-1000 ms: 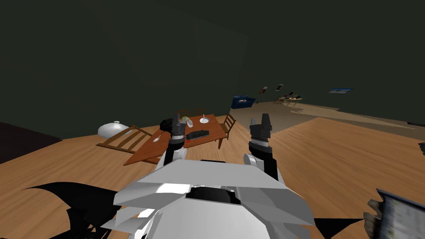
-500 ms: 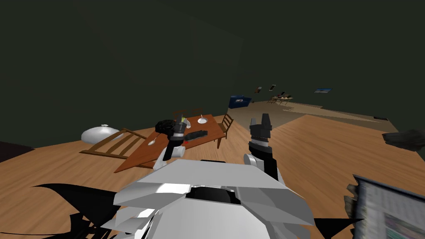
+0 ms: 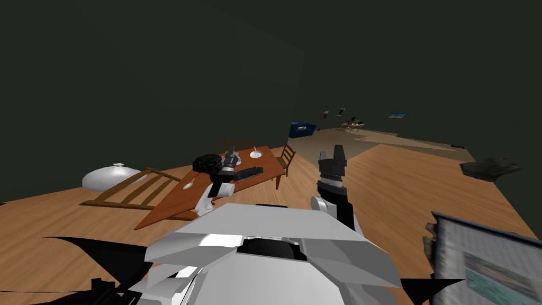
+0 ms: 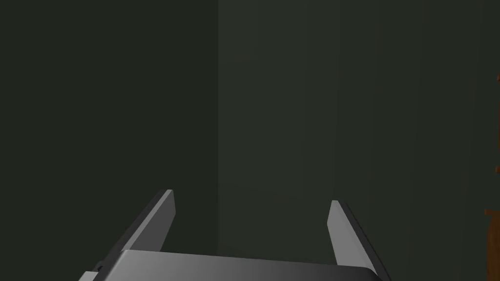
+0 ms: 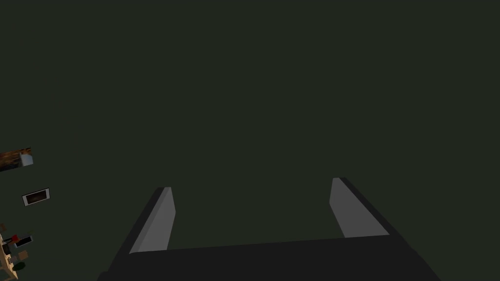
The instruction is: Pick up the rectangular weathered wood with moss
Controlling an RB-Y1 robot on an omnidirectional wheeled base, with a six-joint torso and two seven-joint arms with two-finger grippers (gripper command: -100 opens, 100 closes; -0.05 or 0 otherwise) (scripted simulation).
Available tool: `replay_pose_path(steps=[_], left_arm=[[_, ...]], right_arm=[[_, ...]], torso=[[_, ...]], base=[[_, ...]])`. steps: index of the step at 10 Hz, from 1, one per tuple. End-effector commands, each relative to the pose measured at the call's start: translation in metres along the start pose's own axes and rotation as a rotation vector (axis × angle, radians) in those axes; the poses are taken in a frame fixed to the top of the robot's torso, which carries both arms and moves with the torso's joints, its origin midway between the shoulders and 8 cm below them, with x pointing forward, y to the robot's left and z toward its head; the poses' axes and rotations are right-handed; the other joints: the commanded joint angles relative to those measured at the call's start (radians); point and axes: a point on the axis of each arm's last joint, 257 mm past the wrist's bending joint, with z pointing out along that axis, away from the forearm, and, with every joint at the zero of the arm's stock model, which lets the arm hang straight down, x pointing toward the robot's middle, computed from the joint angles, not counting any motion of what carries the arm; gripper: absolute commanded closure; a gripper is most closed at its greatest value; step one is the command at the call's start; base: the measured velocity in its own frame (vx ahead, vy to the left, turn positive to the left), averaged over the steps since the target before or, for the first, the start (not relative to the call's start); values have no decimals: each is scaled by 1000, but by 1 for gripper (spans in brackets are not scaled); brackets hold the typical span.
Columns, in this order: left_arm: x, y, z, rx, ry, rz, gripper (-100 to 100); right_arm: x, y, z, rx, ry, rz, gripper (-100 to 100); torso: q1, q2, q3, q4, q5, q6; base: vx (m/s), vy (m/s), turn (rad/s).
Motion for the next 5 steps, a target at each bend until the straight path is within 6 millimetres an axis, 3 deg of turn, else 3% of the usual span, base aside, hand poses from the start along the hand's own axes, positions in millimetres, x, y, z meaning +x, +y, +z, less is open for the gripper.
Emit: replay_pose_path(steps=[1,5], left_arm=[[-10,23,4,-62,3,11,-100],[-19,52,9,-155,4,20,-100]], right_arm=[[0,0,0,0,0,0,0],[0,0,0,0,0,0,0]], torso=[[0,0,0,0,0,0],[0,0,0,0,0,0]], base=[[1,7,-121],[1,8,-69]])
